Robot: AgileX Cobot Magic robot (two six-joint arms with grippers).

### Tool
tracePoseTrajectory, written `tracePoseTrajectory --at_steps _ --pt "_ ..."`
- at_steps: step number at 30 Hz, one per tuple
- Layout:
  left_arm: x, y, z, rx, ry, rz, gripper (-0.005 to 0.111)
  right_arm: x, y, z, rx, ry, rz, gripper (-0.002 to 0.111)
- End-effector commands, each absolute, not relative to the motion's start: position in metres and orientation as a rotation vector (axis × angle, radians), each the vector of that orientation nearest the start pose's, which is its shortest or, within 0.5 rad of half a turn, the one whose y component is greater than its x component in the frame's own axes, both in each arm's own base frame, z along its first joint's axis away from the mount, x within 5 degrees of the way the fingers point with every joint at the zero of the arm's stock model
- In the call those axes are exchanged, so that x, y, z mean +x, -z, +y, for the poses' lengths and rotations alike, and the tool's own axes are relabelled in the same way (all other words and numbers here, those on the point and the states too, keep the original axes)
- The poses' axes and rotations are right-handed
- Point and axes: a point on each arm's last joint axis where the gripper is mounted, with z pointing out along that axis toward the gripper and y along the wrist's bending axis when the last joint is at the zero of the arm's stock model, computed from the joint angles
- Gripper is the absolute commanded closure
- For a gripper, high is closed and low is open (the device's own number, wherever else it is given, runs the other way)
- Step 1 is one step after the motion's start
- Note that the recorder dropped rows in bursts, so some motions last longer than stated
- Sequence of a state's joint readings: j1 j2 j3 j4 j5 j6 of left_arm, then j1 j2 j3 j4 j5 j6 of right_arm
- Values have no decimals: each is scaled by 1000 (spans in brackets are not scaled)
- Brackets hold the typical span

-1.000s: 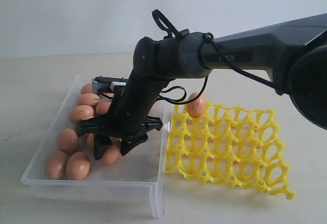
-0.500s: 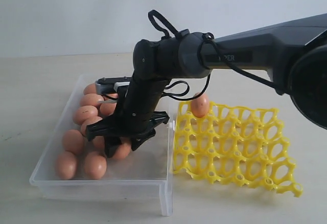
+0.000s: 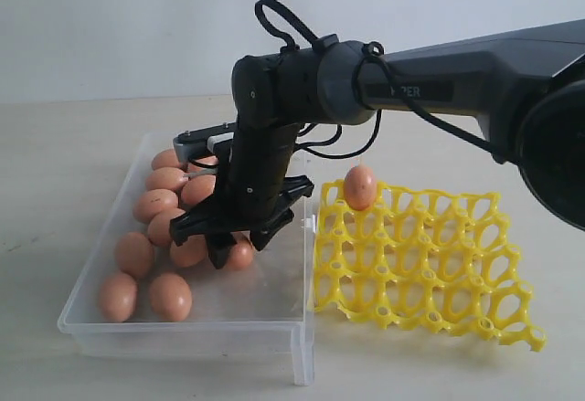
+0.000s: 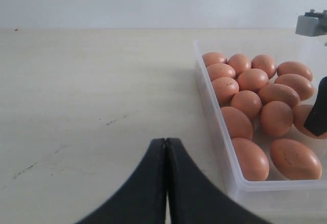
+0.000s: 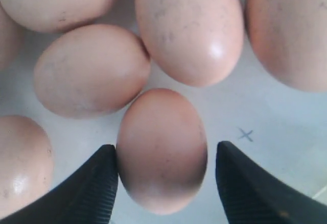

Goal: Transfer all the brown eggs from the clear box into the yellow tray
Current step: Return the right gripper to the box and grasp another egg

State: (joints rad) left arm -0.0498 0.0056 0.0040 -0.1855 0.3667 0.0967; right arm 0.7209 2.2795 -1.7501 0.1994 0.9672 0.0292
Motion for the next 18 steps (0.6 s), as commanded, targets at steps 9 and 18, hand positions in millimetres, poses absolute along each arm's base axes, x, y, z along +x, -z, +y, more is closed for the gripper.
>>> tracePoseTrajectory --at_steps 9,18 --pt "53 -181 -9 20 149 1842 107 348 -150 318 -935 -283 2854 43" --pt "53 -181 -9 20 149 1842 107 349 -149 319 -1070 -250 2783 43"
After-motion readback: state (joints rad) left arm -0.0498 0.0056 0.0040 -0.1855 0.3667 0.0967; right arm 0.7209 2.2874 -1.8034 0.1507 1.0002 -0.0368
